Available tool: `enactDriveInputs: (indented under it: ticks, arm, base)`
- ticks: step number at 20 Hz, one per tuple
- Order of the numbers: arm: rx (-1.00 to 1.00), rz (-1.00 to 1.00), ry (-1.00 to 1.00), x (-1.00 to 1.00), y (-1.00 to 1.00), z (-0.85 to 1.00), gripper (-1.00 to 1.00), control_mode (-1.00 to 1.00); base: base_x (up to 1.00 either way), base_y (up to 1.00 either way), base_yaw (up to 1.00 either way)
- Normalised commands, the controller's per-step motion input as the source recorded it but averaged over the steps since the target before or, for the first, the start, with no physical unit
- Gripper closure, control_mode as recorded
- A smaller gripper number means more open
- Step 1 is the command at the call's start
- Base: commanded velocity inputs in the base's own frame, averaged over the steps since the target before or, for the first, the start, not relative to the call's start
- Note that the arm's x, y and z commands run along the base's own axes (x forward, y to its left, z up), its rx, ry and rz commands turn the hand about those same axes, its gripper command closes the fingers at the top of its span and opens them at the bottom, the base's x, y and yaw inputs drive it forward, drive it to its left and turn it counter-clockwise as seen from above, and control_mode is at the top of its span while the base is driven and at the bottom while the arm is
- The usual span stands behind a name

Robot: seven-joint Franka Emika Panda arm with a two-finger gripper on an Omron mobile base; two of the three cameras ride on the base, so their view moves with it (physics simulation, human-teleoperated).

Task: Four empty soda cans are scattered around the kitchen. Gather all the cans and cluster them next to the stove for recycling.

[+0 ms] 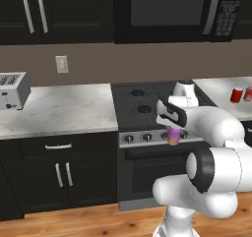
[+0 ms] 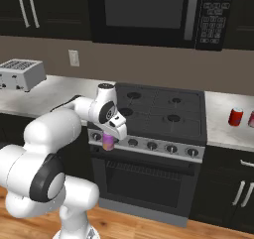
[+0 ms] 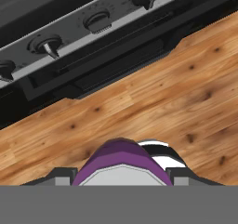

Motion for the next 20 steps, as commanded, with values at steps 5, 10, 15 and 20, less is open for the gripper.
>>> enactDriveInputs:
  ticks: [5,10,15,20]
  arm:
    - [0.00,0.00,0.00,0.00,0.00,0.00,1.00,1.00]
    - [0.00,0.00,0.00,0.00,0.00,0.00,1.00,1.00]
    - [0.00,0.00,0.00,0.00,0.00,0.00,1.00,1.00]
    - [0.00,0.00,0.00,0.00,0.00,0.00,1.00,1.00]
  base:
    - [0.05,-0.65,0.00]
    - [0.10,-0.65,0.00]
    - [0.17,-0.62,0.00]
    - [0.24,-0.60,0.00]
